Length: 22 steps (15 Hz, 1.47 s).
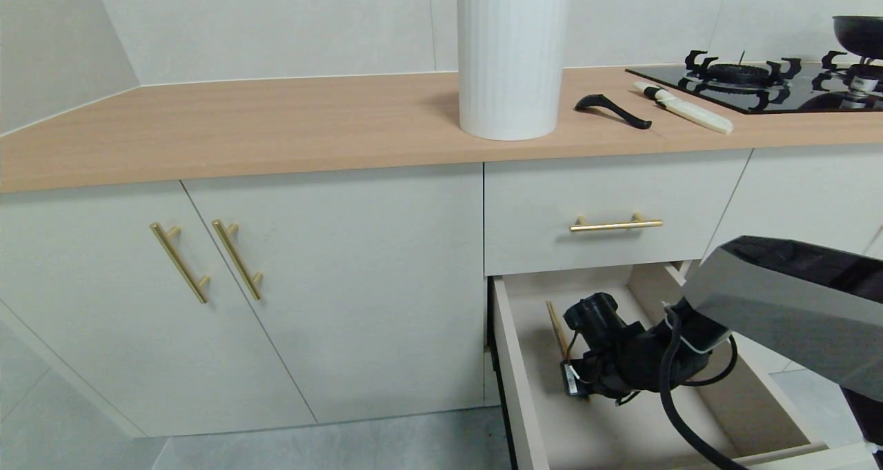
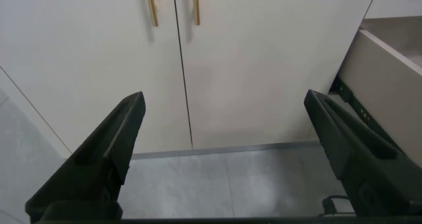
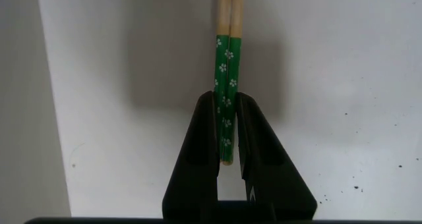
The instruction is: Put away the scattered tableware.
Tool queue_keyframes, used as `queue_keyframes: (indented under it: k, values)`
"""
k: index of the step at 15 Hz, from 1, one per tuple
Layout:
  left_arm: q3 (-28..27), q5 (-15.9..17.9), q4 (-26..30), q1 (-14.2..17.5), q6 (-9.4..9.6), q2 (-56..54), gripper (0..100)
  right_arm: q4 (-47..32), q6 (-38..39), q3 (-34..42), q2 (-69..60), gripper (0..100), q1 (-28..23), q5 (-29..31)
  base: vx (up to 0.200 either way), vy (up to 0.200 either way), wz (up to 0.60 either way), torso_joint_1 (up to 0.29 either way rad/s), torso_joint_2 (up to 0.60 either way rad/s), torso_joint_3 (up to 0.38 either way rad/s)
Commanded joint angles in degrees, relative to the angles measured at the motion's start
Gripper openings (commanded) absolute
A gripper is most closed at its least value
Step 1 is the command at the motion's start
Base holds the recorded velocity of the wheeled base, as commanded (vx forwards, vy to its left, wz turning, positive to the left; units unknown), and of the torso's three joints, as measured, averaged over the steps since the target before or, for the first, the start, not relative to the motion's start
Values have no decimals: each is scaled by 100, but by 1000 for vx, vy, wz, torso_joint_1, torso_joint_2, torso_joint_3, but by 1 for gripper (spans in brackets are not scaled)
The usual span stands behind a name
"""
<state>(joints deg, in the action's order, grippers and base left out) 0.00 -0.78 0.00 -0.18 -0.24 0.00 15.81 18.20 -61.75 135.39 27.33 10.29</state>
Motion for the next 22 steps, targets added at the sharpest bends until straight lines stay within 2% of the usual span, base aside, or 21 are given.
queue_keyframes:
  k: [1, 2, 3, 10, 13, 18, 22]
  values:
    - [0, -1, 0, -8, -2, 0, 100, 1, -1, -4, 23, 0, 0, -1, 0, 0, 0, 0, 0, 0]
    - [0, -1, -9, 1, -2, 0, 100, 36, -1, -4, 58, 0, 0, 8, 0, 0, 0, 0, 0, 0]
    - [0, -1, 0, -8, -2, 0, 100, 106, -1, 5, 67, 100, 0, 17, 0, 0, 0, 0, 0, 0]
    - [0, -1, 0, 1, -2, 0, 100, 150, -1, 31, 14, 100, 0, 61, 0, 0, 0, 0, 0, 0]
    - [0, -1, 0, 1, -2, 0, 100, 142, -27, 277, -575, 100, -26, 228, 0, 0, 0, 0, 0, 0]
    - [0, -1, 0, 1, -2, 0, 100, 142, -405, 778, -2570, 100, -132, 246, 0, 0, 0, 0, 0, 0]
    - [0, -1, 0, 1, -2, 0, 100, 150, -581, 848, -3554, 100, -202, 254, 0, 0, 0, 0, 0, 0]
